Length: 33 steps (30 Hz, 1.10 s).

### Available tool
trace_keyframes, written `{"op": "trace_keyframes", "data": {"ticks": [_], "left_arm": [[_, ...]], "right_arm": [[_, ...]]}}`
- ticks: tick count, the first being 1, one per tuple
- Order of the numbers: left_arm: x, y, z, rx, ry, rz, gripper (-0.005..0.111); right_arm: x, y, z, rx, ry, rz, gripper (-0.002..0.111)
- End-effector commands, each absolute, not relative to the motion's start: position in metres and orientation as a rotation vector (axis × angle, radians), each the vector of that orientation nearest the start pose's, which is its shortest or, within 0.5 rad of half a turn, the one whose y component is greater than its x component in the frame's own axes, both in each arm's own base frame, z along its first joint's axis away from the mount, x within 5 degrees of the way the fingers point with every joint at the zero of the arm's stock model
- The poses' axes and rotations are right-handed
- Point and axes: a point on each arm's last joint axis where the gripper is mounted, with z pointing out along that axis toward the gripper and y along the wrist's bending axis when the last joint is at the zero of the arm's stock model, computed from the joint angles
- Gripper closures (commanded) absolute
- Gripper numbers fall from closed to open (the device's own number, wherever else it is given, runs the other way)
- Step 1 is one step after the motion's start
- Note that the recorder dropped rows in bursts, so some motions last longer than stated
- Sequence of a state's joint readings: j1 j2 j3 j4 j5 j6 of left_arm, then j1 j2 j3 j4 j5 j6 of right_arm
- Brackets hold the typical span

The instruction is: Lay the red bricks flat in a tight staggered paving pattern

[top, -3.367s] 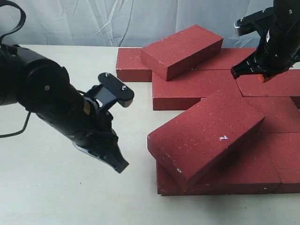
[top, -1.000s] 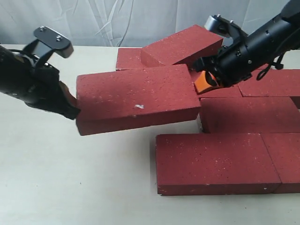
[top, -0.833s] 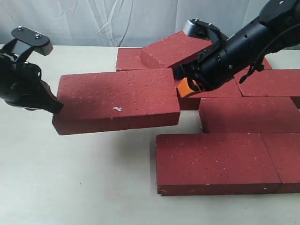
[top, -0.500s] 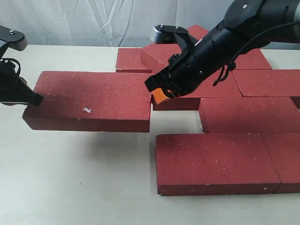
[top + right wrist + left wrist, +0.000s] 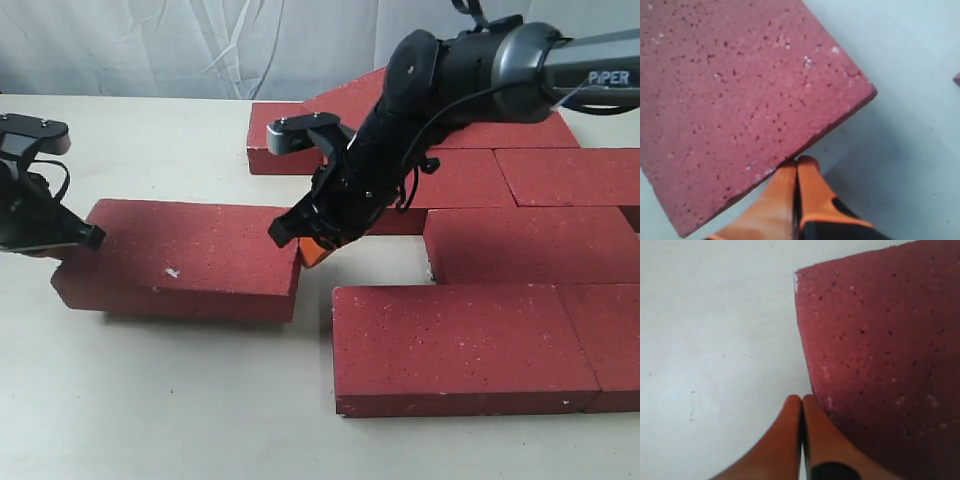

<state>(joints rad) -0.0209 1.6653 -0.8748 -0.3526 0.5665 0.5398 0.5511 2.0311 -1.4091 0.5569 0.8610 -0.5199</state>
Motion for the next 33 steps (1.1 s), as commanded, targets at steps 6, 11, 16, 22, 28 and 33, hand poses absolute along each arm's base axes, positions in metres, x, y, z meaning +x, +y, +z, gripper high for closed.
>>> {"op": "trace_keyframes", "data": {"ticks": [6, 11, 16, 22, 28, 33], "left_arm": [[0.307, -0.024, 0.146, 0.334, 2.8, -0.232, 0.107], [0.31, -0.018, 0.14, 0.309, 2.801, -0.211, 0.107], [0.313, 0.005, 0.142, 0.158, 2.807, -0.212, 0.107], [0.312, 0.027, 0.143, -0.017, 2.802, -0.22, 0.107], [0.316, 0.026, 0.148, -0.138, 2.8, -0.289, 0.107], [0.324, 0.025, 0.152, -0.226, 2.832, -0.341, 0.107]], "right_arm": [[0.339, 0.252, 0.143, -0.992, 2.7, 0.638, 0.109], [0.343, 0.251, 0.143, -0.943, 2.701, 0.6, 0.109], [0.345, 0.245, 0.14, -0.897, 2.745, 0.499, 0.109], [0.346, 0.237, 0.145, -0.829, 2.787, 0.381, 0.109], [0.338, 0.222, 0.177, -0.841, 2.818, 0.229, 0.109], [0.327, 0.215, 0.21, -0.795, 2.824, 0.232, 0.109]]}}
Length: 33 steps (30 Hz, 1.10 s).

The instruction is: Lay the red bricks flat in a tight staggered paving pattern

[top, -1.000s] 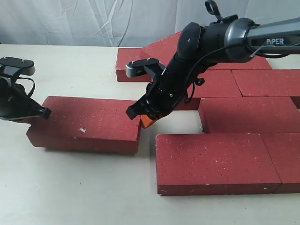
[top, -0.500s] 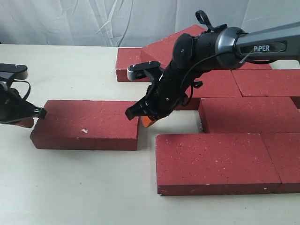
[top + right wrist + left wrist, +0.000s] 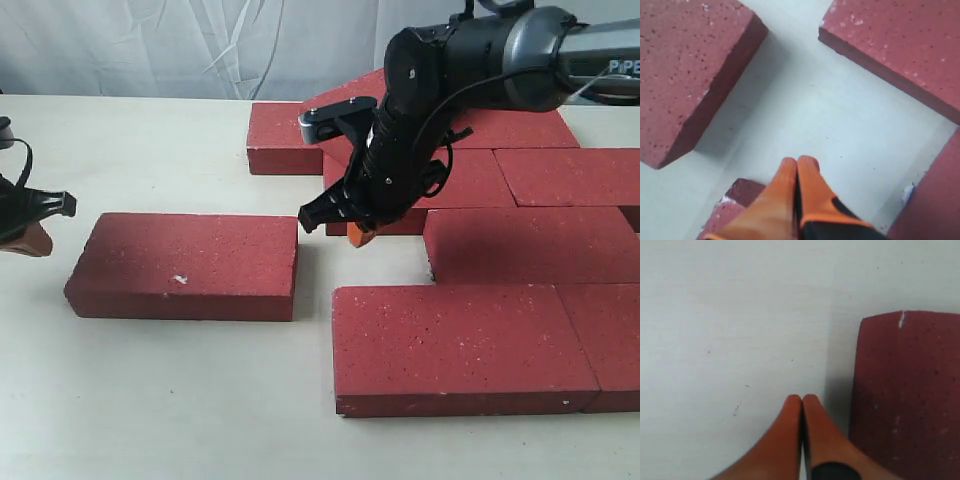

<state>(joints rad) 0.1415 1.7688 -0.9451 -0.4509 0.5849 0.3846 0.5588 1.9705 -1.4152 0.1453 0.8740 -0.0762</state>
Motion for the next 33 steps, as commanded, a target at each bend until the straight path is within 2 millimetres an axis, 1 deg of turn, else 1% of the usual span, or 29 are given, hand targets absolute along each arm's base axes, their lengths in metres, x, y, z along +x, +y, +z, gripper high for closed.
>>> {"op": "trace_keyframes", "data": {"ticks": [1, 2, 4, 5, 6, 9, 12, 16, 19, 33], "left_arm": [[0.324, 0.025, 0.144, -0.232, 2.858, -0.348, 0.107], [0.324, 0.024, 0.135, -0.242, 2.894, -0.365, 0.107], [0.326, 0.022, 0.128, -0.281, 2.918, -0.415, 0.107], [0.329, 0.02, 0.128, -0.281, 2.922, -0.436, 0.107], [0.333, 0.014, 0.129, -0.24, 2.931, -0.439, 0.107], [0.335, 0.002, 0.128, -0.171, 2.932, -0.422, 0.107], [0.336, -0.009, 0.128, -0.143, 2.932, -0.427, 0.107], [0.335, -0.029, 0.128, -0.081, 2.936, -0.449, 0.107], [0.335, -0.037, 0.128, -0.045, 2.936, -0.45, 0.107], [0.337, -0.044, 0.13, -0.112, 2.912, -0.509, 0.107]], "right_arm": [[0.324, 0.212, 0.214, -0.791, 2.823, 0.222, 0.109], [0.321, 0.21, 0.219, -0.778, 2.812, 0.216, 0.109], [0.317, 0.205, 0.223, -0.776, 2.793, 0.195, 0.109], [0.316, 0.204, 0.224, -0.747, 2.789, 0.196, 0.109], [0.314, 0.203, 0.223, -0.721, 2.765, 0.208, 0.109], [0.315, 0.203, 0.219, -0.702, 2.746, 0.221, 0.109], [0.315, 0.203, 0.218, -0.698, 2.749, 0.225, 0.109], [0.315, 0.204, 0.218, -0.697, 2.744, 0.227, 0.109], [0.315, 0.204, 0.218, -0.697, 2.742, 0.227, 0.109], [0.316, 0.204, 0.218, -0.693, 2.741, 0.228, 0.109]]}}
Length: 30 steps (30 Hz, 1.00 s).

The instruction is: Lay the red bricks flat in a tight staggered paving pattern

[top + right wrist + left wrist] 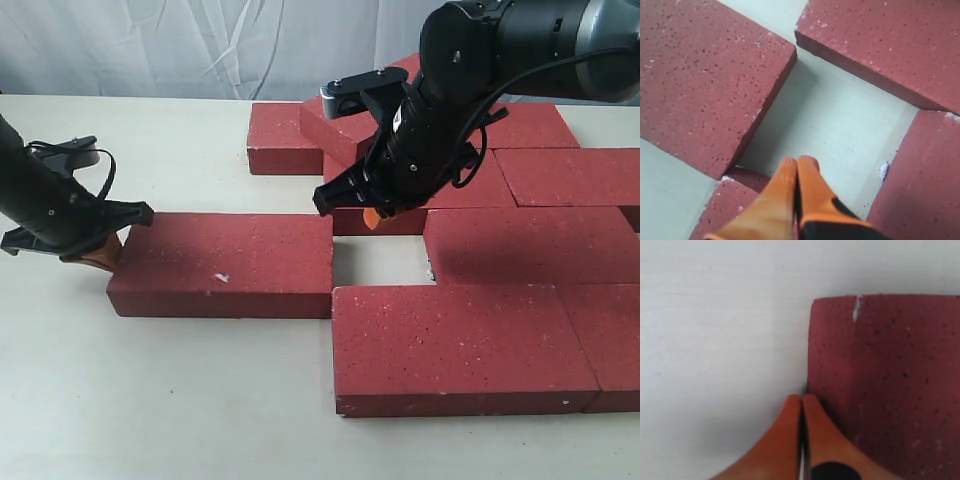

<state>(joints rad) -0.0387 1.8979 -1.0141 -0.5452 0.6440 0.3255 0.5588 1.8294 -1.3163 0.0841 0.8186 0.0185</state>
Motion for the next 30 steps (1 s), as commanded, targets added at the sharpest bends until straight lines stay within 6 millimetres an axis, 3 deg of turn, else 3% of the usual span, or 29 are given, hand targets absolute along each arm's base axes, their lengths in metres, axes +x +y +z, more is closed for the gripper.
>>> {"op": "trace_keyframes", "data": {"ticks": [1, 7, 16, 23, 30], "left_arm": [[0.337, -0.044, 0.13, -0.114, 2.911, -0.51, 0.107], [0.336, -0.044, 0.13, -0.124, 2.912, -0.522, 0.107], [0.336, -0.044, 0.129, -0.096, 2.921, -0.506, 0.107], [0.336, -0.036, 0.128, -0.045, 2.928, -0.436, 0.107], [0.337, -0.022, 0.128, -0.128, 2.924, -0.42, 0.107]], "right_arm": [[0.316, 0.204, 0.218, -0.693, 2.741, 0.228, 0.109], [0.314, 0.204, 0.218, -0.727, 2.748, 0.24, 0.109], [0.302, 0.222, 0.199, -0.878, 2.837, 0.493, 0.109], [0.285, 0.242, 0.187, -1.046, 2.851, 0.481, 0.109], [0.276, 0.255, 0.178, -1.123, 2.851, 0.46, 0.109]]}}
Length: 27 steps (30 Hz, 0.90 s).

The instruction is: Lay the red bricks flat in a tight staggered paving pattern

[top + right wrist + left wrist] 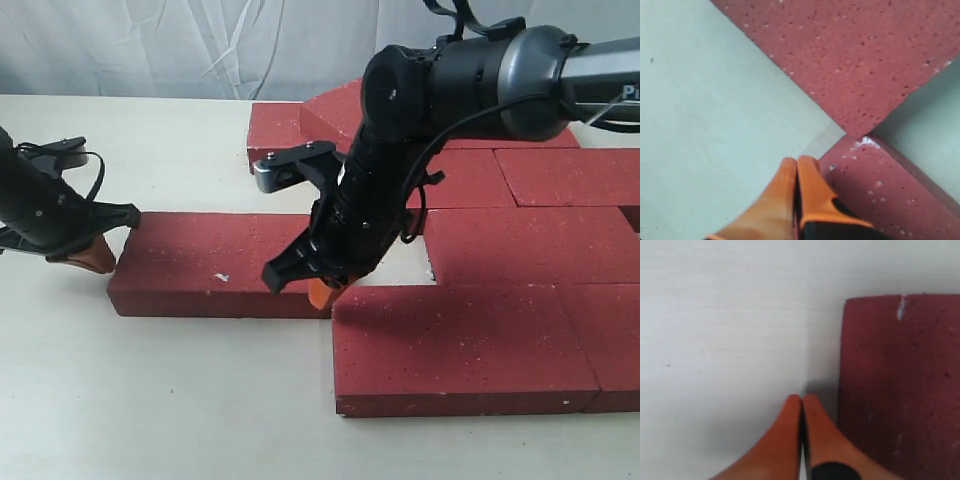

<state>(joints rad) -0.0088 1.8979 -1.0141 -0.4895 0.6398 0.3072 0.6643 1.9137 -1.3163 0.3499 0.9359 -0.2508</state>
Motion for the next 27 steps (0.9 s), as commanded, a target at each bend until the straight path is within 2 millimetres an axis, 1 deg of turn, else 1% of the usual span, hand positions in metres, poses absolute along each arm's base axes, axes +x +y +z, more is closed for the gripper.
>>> {"op": "trace_keyframes", "data": {"ticks": [1, 4, 8, 10, 16, 19, 27], "left_arm": [[0.337, -0.022, 0.128, -0.13, 2.923, -0.422, 0.107], [0.338, -0.023, 0.128, -0.153, 2.916, -0.438, 0.107], [0.338, -0.023, 0.128, -0.16, 2.914, -0.444, 0.107], [0.338, -0.024, 0.126, -0.172, 2.917, -0.456, 0.107], [0.337, -0.025, 0.107, -0.212, 2.968, -0.477, 0.107], [0.338, -0.027, 0.101, -0.217, 2.977, -0.505, 0.107], [0.342, -0.028, 0.104, -0.193, 2.972, -0.531, 0.107]], "right_arm": [[0.276, 0.257, 0.173, -1.127, 2.853, 0.457, 0.109], [0.278, 0.259, 0.164, -1.12, 2.861, 0.454, 0.109], [0.28, 0.26, 0.159, -1.116, 2.854, 0.442, 0.109], [0.283, 0.261, 0.159, -1.094, 2.834, 0.435, 0.109], [0.289, 0.258, 0.158, -1.036, 2.812, 0.339, 0.109], [0.291, 0.257, 0.158, -1.026, 2.803, 0.327, 0.109], [0.29, 0.258, 0.161, -1.015, 2.804, 0.344, 0.109]]}}
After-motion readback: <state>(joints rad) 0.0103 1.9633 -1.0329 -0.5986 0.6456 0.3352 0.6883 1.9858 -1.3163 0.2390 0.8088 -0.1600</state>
